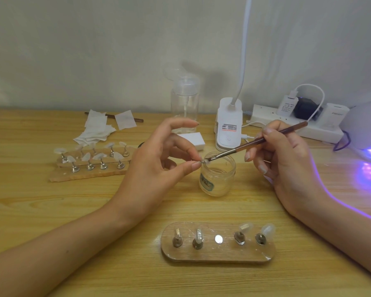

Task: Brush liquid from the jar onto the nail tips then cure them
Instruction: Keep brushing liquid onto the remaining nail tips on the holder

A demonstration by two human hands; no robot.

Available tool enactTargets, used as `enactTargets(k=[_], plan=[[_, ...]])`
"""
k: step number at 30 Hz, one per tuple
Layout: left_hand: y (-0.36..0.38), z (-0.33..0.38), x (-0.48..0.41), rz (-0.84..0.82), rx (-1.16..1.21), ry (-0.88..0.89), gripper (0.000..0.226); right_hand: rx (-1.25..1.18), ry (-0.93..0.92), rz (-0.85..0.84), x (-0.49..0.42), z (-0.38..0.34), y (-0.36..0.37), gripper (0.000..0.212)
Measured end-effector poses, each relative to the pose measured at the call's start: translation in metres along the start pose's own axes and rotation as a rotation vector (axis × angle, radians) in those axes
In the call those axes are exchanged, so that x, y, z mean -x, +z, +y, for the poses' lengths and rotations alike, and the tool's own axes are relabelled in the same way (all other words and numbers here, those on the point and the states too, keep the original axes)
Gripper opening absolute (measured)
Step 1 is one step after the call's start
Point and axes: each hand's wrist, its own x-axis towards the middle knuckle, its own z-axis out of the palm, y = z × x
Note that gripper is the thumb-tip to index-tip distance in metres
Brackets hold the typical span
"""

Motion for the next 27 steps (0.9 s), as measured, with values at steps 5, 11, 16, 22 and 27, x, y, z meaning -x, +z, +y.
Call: enactTargets(k=[5,11,16,22,27], plan=[[0.0005,0.0002,-0.0004,0.001,0.003,-0.007,0.054,-0.044,-0.044,0.011,0.0005,-0.0004,-0.0013,0.023],[0.0006,0.0008,-0.0005,0.005,-0.001,-0.013,0.053,0.002,-0.015,0.003,0.0004,-0.0001,-0.0002,0.027],[0.0008,0.0018,0.0000,0.007,0.001,-0.019,0.053,-0.045,-0.060,-0.002,0.0003,0.0003,-0.0016,0.022],[0.0009,0.0028,0.0003,0.009,-0.005,-0.028,0.052,0.007,-0.028,0.014,0.0000,0.0008,-0.0007,0.027],[0.0009,0.0034,0.0004,0.014,-0.011,-0.032,0.052,-0.054,-0.076,-0.019,0.0007,-0.0006,-0.0008,0.019]])
